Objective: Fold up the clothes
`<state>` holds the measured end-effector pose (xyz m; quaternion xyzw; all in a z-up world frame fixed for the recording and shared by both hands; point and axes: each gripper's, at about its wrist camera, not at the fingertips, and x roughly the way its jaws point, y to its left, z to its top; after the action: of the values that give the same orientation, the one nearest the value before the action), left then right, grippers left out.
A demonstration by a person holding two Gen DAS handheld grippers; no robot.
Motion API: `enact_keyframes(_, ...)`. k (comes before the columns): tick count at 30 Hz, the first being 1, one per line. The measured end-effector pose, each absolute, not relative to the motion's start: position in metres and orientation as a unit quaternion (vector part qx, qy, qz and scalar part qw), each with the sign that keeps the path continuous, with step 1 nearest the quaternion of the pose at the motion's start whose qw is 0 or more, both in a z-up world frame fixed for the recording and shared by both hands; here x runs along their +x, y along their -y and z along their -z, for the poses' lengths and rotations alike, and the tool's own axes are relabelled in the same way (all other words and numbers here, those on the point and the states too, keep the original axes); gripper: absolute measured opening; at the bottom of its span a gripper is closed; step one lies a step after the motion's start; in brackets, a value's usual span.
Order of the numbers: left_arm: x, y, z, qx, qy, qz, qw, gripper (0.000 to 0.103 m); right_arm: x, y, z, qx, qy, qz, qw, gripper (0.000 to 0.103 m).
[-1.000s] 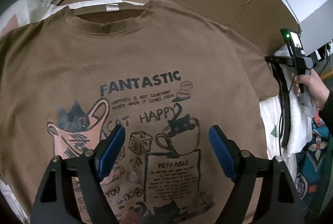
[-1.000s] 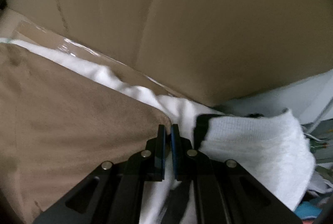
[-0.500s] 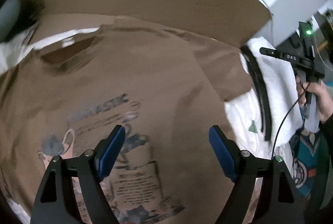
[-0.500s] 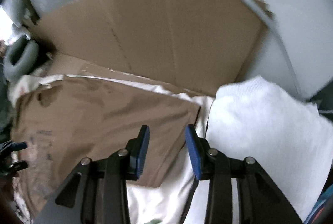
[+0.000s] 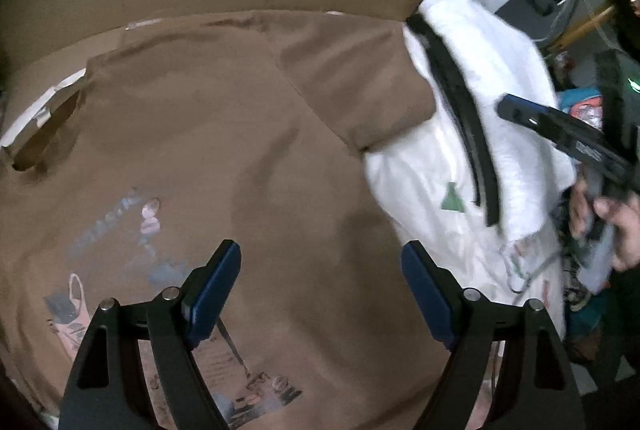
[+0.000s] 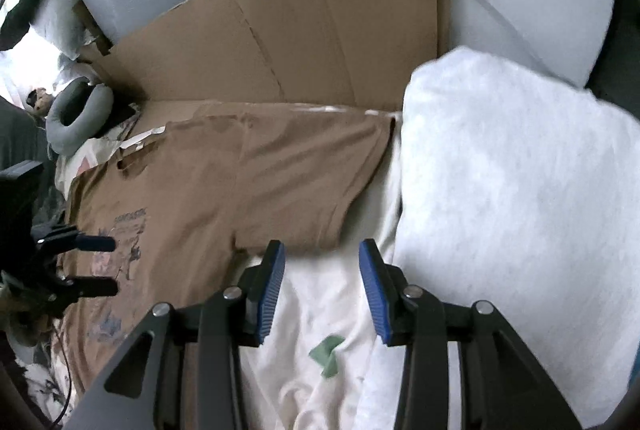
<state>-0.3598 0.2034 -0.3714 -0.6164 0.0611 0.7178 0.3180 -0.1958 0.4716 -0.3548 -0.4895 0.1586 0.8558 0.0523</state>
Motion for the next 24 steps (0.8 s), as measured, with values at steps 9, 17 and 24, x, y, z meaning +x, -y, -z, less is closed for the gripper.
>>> enact_keyframes(9,-0.366,-0.253,0.358,-0.563,-0.130,-0.744,0.335,0.083,-0.169,-0.480,0.376,-0.470,-0.242,-0.847,0.047,0.039)
enact_keyframes(17,-0.367,-0.301,0.359,-0.545,-0.137,-0.732,0.384,0.082,-0.150,-0.491,0.375,-0.452,-0.280,-0.845,0.050,0.039)
enact_keyframes(24,-0.366,-0.340,0.378,-0.537,-0.173,-0.719,0.406,0.047,-0.141,-0.495,0.380,-0.457,-0.292,-0.839,0.046,0.039)
